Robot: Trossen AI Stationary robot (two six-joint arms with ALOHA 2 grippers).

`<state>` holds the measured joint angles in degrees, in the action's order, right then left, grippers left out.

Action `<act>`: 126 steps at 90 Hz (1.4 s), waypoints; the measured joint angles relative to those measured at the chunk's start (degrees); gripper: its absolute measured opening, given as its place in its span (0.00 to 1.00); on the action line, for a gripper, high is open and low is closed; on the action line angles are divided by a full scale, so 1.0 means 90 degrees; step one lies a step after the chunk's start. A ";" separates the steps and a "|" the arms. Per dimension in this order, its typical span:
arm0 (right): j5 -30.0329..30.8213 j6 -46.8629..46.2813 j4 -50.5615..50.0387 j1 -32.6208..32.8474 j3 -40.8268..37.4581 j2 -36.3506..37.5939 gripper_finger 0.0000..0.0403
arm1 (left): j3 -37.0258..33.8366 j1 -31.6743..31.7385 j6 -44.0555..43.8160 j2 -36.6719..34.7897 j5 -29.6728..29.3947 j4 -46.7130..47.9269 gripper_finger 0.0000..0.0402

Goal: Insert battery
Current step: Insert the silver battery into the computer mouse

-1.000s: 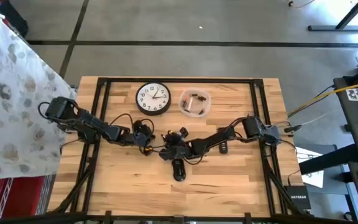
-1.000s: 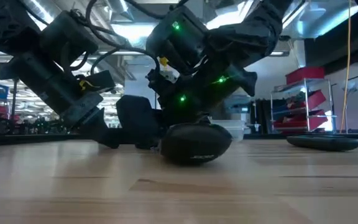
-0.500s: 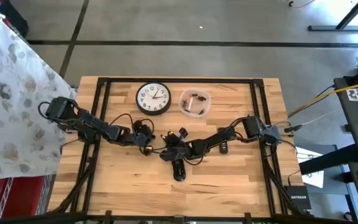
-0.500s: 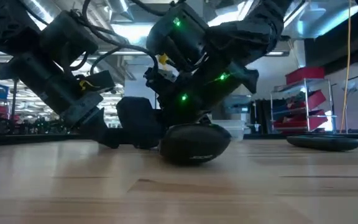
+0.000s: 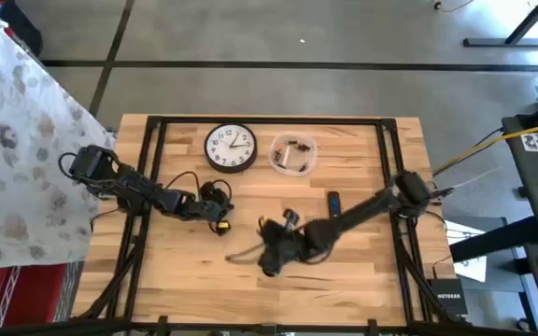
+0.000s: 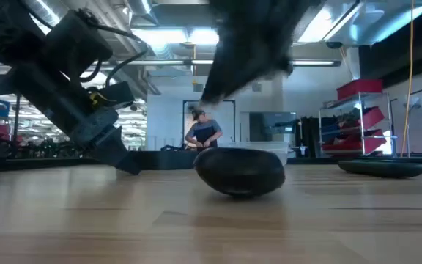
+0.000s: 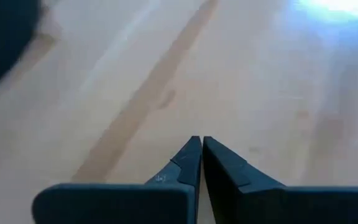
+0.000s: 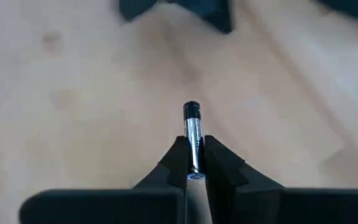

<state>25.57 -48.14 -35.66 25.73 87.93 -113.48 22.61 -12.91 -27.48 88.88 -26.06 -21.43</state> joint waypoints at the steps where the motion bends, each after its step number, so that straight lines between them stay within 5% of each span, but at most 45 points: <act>1: -0.0051 -0.0100 -0.0074 0.0026 0.0072 0.0003 0.02 | 0.0001 -0.0011 0.0023 0.0005 0.0001 -0.0053 0.00; 22: -0.1197 -0.1766 -0.0336 0.0463 0.0586 -0.0182 0.02 | 0.0015 -0.0193 0.0676 0.0439 0.0214 -0.1629 0.00; 52: -0.1284 -0.2814 -0.0709 0.0924 0.0596 -0.0374 0.02 | 0.0542 -0.0863 0.0509 0.1547 0.2525 -0.2342 0.00; 81: -0.1058 -0.2888 -0.0780 0.1156 0.0599 -0.0351 0.02 | 0.2280 -0.1411 0.0485 0.3110 0.1933 -0.2378 0.00; 126: -0.1179 -0.3158 -0.1226 0.1163 0.0235 -0.0343 0.02 | 0.3025 -0.1600 0.0429 0.3213 0.2374 -0.2047 0.00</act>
<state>14.96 -76.57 -46.70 36.19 90.04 -116.57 49.84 -27.31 -23.62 117.80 -4.69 -39.86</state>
